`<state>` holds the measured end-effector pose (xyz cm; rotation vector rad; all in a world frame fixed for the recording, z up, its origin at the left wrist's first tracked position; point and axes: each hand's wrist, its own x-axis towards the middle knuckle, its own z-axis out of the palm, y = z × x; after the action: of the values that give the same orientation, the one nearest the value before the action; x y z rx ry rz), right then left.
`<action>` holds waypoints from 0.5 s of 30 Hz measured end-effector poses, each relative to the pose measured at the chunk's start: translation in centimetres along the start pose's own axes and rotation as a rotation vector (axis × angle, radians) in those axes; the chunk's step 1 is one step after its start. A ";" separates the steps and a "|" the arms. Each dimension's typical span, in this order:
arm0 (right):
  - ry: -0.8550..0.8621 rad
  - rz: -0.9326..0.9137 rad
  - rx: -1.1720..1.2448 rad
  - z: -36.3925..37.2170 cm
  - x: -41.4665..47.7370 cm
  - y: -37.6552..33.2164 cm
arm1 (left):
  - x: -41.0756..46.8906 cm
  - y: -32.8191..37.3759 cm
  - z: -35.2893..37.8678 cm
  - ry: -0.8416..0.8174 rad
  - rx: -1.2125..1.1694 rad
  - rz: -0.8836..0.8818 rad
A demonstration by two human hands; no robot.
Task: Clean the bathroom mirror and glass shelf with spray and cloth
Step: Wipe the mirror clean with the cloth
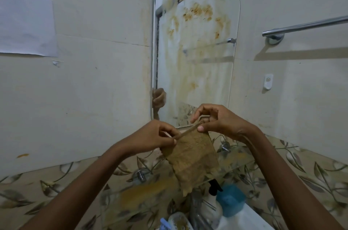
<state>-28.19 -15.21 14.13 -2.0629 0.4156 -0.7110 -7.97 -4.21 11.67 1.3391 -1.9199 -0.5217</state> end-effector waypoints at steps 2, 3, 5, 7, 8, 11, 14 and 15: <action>0.073 -0.032 0.102 -0.1 0.0 0.4 | 0.3 0.2 -0.6 0.050 -0.001 0.012; 0.129 -0.057 0.120 0.0 0.0 0.6 | 0.6 0.2 -0.8 0.091 -0.002 0.020; 0.276 -0.102 0.091 0.5 0.1 0.9 | 1.3 0.5 -1.1 0.157 -0.034 -0.023; 0.444 -0.126 0.073 1.2 0.4 1.4 | 2.1 1.2 -1.5 0.149 -0.007 -0.084; 0.533 -0.132 0.069 1.7 0.6 1.6 | 2.6 1.6 -1.6 0.137 0.016 -0.102; 0.944 -0.139 -0.072 4.6 1.0 2.7 | 4.3 2.5 -1.5 0.200 0.027 -0.107; 1.214 -0.183 -0.118 8.9 0.3 3.6 | 6.0 2.5 -1.5 0.310 0.085 -0.074; 1.187 -0.171 -0.042 10.1 0.2 3.8 | 6.4 2.6 -1.5 0.321 0.114 -0.062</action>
<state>-21.81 -10.93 6.55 -1.5076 0.8925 -2.0160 -9.73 -9.07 16.50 1.4601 -1.6686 -0.2123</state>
